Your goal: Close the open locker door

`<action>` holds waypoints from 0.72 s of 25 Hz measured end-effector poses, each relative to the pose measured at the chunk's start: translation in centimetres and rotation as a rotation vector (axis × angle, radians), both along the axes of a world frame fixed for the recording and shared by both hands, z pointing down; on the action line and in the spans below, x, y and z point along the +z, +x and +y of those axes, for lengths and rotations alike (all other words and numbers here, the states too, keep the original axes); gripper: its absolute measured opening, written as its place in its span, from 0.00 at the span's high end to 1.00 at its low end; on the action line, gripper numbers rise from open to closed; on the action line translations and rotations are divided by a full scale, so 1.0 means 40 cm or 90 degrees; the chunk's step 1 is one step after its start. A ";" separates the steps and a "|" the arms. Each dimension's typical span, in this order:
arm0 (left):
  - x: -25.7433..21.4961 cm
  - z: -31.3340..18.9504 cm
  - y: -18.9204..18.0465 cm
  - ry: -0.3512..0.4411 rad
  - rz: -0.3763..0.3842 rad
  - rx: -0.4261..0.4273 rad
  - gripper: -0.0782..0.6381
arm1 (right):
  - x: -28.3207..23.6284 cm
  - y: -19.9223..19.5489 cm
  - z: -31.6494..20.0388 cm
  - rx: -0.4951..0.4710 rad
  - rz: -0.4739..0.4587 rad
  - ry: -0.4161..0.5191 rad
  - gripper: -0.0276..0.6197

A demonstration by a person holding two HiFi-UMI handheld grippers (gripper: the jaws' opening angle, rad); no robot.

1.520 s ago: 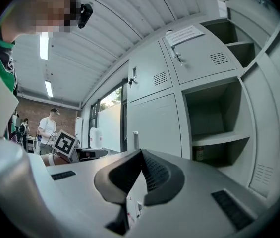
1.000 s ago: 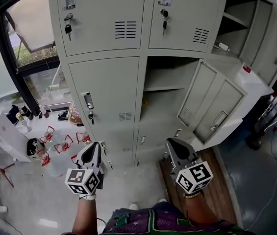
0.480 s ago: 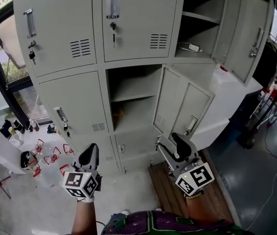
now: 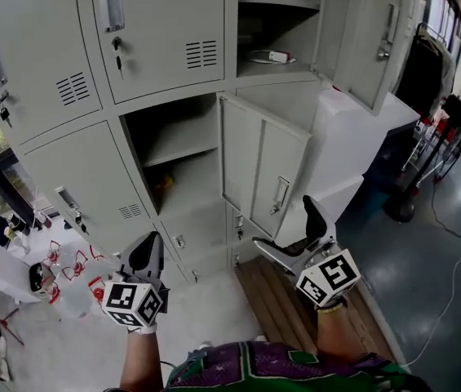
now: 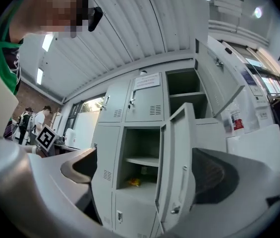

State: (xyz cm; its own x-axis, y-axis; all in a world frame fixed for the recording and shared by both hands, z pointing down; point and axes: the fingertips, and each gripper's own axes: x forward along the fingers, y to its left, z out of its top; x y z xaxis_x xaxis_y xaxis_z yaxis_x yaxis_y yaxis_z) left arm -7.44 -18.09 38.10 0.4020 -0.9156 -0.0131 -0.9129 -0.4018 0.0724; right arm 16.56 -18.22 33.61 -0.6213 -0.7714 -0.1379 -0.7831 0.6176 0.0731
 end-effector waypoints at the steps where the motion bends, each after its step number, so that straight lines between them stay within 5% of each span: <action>1: 0.003 0.000 0.015 -0.002 -0.001 0.002 0.86 | 0.010 0.022 -0.011 0.007 0.002 -0.005 0.05; 9: 0.021 0.015 0.104 -0.020 -0.015 -0.006 0.86 | 0.087 0.104 -0.090 0.022 0.058 -0.028 0.05; 18: 0.067 0.074 0.161 -0.035 -0.045 -0.065 0.86 | 0.151 0.142 -0.192 -0.032 0.005 -0.057 0.05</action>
